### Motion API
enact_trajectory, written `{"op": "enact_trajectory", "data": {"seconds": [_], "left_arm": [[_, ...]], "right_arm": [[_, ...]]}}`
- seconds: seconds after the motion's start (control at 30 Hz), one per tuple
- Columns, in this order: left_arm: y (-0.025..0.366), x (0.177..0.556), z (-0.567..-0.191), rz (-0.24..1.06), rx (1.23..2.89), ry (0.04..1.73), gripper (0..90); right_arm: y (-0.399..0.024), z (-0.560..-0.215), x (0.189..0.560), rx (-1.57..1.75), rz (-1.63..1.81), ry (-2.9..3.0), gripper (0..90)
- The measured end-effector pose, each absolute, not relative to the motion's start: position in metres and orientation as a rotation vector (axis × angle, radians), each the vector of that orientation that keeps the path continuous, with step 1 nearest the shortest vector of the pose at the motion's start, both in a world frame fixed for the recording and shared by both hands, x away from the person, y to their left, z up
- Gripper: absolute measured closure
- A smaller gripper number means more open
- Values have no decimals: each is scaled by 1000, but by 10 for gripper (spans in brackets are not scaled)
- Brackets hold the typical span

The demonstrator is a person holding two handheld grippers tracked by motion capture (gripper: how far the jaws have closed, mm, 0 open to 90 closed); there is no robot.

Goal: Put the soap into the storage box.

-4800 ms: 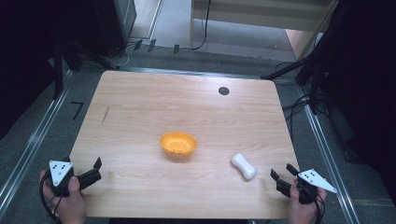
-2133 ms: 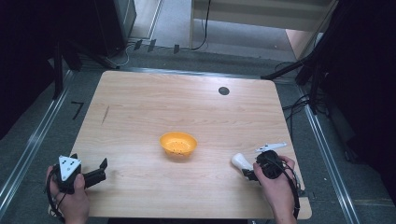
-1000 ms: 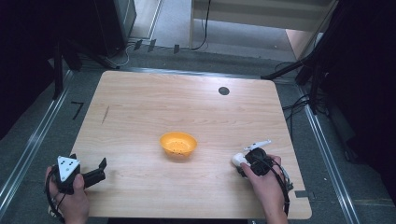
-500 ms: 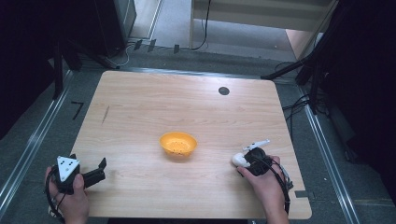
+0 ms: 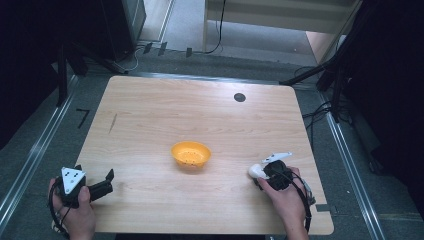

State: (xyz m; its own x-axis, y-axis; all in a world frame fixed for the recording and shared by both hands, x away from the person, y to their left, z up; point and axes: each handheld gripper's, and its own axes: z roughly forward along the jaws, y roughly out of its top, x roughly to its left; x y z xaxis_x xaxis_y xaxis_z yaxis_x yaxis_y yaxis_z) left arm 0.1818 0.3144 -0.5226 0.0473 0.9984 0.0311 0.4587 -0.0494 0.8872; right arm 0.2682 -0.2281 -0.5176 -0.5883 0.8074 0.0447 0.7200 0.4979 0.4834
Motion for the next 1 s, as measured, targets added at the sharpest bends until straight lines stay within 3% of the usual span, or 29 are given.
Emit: {"op": "enact_trajectory", "data": {"seconds": [1.0], "left_arm": [[314,182,-523,947,1604,1498,0]], "right_arm": [[-221,-498,272,1142,701,2575,506]]}}
